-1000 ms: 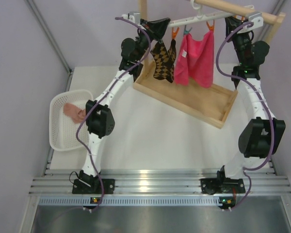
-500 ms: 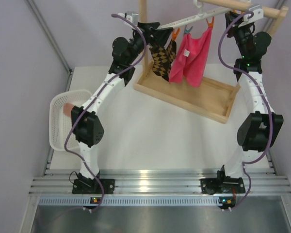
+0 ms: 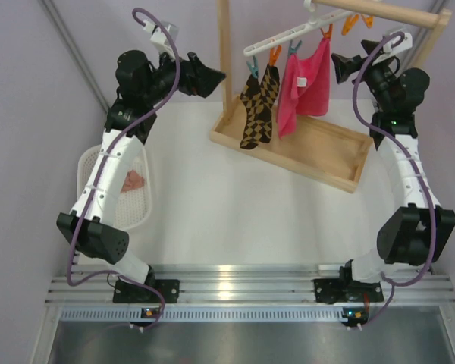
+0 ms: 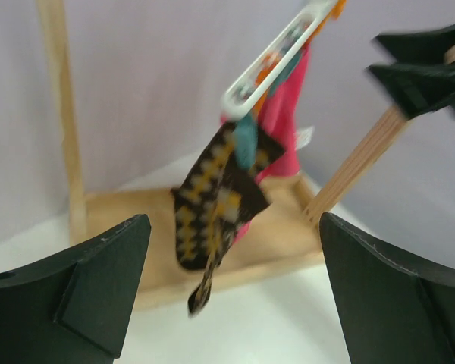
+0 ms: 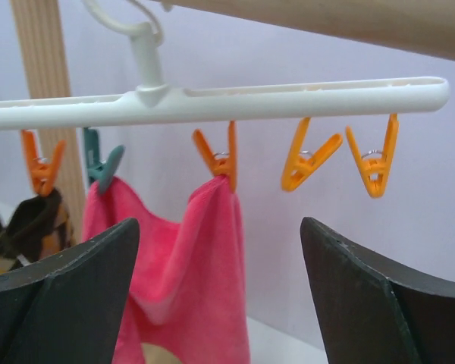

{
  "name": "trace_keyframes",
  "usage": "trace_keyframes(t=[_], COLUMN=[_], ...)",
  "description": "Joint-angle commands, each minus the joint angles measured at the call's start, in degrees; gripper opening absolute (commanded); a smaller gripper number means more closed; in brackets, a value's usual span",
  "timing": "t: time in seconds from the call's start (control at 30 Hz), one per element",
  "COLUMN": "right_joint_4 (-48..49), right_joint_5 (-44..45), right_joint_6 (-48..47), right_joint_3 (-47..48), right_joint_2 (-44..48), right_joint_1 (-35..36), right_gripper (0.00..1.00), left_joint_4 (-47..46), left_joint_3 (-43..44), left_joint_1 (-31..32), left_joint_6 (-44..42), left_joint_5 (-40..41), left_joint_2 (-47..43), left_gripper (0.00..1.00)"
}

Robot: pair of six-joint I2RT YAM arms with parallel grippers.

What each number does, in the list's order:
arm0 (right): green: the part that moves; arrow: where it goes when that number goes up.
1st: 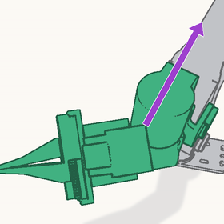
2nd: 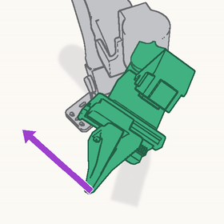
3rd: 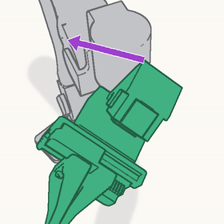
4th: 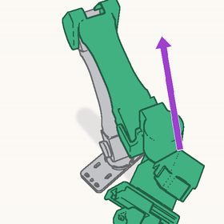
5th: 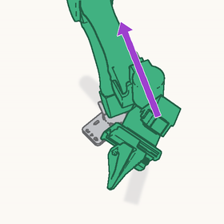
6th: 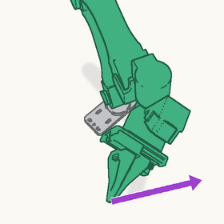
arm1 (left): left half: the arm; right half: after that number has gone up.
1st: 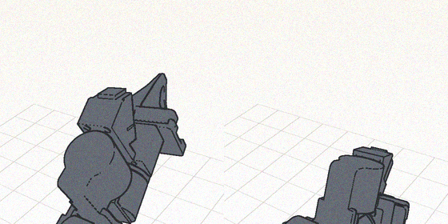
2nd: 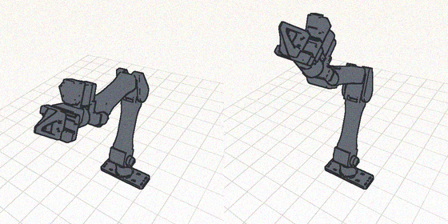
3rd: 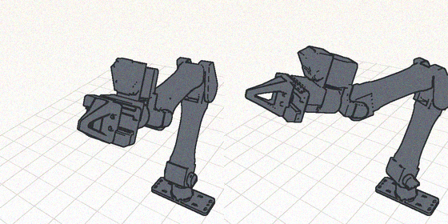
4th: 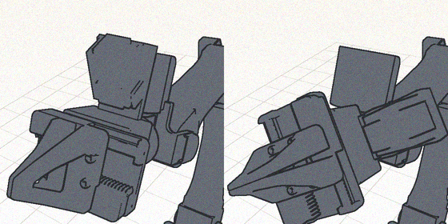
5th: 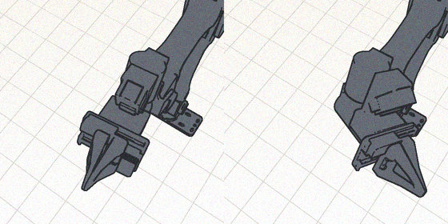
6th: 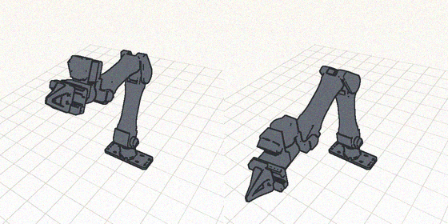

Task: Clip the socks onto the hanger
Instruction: Rotate the hanger at the clothesline, then reset both arms

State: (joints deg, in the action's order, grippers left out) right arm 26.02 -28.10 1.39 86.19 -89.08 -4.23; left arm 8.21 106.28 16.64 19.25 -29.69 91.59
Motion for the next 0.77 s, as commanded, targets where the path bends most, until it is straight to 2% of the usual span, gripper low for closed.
trace_keyframes(t=[0.0,0.1,0.17,0.3,0.47,0.73], right_joint_4=[-4.2,-13.0,-21.3,-30.9,-31.3,-33.5], right_joint_5=[-3.5,-5.5,-8.4,-11.0,-11.2,-10.6], right_joint_6=[1.4,1.5,0.5,-0.9,-3.0,-3.1], right_joint_3=[-4.4,-7.4,-9.0,-14.0,-23.6,-27.0], right_joint_2=[8.6,13.8,16.6,20.7,27.6,31.9], right_joint_1=[0.4,0.4,0.5,0.6,0.6,0.7], right_gripper=[0.86,0.89,0.94,0.97,0.99,1.0], left_joint_4=[24.0,31.6,31.6,29.6,27.0,27.8], left_joint_3=[-1.2,-2.4,-6.3,-16.2,-27.1,-28.2], left_joint_1=[-2.8,-3.5,-4.0,-4.3,-4.3,-5.3], left_joint_6=[-8.0,-14.0,-15.8,-18.5,-18.7,-18.2], left_joint_5=[-1.7,7.3,13.0,19.6,23.3,27.9], left_joint_2=[0.8,-0.4,-3.4,-10.3,-18.6,-21.8], left_gripper=[0.98,0.98,0.98,0.98,0.98,0.98])
